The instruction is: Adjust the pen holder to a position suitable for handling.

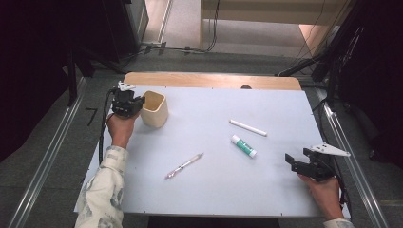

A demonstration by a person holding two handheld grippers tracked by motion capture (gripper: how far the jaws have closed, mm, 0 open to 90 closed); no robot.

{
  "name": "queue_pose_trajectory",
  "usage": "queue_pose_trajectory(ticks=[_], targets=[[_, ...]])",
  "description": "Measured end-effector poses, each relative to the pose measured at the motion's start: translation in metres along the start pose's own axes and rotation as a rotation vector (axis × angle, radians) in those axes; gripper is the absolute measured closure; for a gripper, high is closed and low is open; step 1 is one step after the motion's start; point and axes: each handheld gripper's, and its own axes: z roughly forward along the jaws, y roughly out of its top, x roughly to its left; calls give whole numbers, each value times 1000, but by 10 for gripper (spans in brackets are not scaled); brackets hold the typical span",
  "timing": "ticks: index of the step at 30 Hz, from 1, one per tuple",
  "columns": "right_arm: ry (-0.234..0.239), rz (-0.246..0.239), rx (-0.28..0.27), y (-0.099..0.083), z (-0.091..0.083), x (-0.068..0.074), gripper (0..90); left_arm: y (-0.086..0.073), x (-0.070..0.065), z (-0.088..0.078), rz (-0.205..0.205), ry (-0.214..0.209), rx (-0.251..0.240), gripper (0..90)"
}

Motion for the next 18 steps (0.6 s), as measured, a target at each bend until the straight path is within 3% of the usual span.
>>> queue_pose_trajectory(ticks=[9, 15, 18], targets=[[3, 0, -1, 0, 0, 0, 205, 2, -26, 3, 0, -40, 12, 848], [3, -1, -2, 0, 0, 0, 205, 3, -49, 5, 12, -70, 14, 846], [5, -2, -3, 0, 0, 1, 206, 3, -68, 6, 1, -76, 16, 844]])
